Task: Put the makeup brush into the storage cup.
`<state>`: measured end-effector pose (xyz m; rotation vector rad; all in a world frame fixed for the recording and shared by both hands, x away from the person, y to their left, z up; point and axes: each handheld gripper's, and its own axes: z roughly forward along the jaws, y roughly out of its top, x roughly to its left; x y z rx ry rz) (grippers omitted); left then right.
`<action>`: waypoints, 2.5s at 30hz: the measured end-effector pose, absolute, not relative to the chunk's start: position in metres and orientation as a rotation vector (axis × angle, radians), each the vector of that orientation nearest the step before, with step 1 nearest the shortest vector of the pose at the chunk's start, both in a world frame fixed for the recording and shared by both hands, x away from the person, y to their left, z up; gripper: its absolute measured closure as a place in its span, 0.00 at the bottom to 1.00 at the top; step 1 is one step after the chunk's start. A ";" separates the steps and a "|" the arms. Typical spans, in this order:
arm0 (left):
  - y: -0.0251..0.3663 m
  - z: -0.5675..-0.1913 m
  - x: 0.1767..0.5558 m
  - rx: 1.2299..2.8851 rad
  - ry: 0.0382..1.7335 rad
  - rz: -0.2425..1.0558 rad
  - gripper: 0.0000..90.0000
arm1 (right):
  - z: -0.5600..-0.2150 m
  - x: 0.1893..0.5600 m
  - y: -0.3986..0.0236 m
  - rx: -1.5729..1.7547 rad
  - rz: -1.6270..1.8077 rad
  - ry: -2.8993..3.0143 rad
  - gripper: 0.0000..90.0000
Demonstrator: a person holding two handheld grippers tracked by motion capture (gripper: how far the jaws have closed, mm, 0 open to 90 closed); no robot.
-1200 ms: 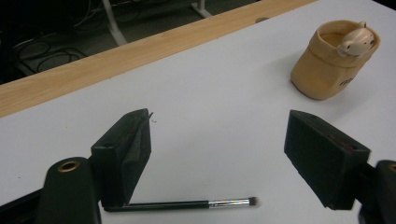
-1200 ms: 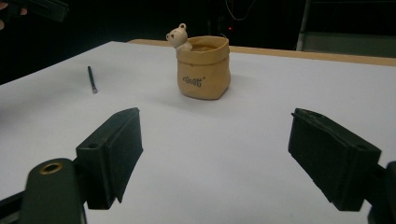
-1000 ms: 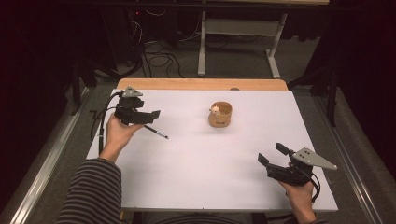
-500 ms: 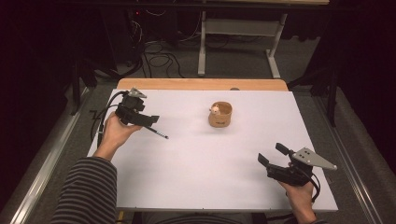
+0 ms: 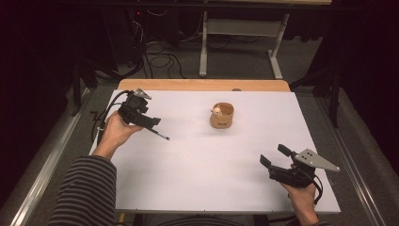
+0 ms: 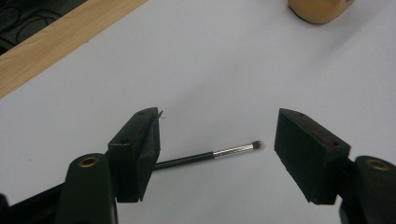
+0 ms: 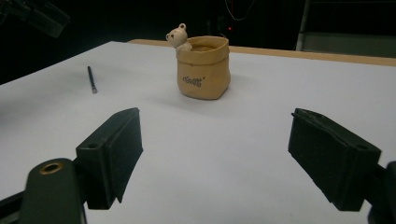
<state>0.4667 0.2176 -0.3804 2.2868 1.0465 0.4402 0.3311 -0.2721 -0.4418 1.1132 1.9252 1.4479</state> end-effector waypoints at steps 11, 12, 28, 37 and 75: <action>0.218 -0.380 0.471 2.369 1.043 0.420 0.33 | -0.442 0.331 -0.272 1.112 1.448 1.928 0.21; 0.218 -0.380 0.472 2.373 1.046 0.426 0.31 | -0.442 0.331 -0.272 1.112 1.448 1.928 0.21; 0.217 -0.390 0.479 2.504 1.032 0.385 0.30 | -0.442 0.331 -0.272 1.110 1.451 1.933 0.21; 0.212 -0.395 0.481 2.549 1.022 0.377 0.28 | -0.442 0.331 -0.272 1.111 1.454 1.934 0.21; 0.199 -0.421 0.492 2.706 0.938 0.289 0.27 | -0.442 0.331 -0.272 1.109 1.454 1.936 0.21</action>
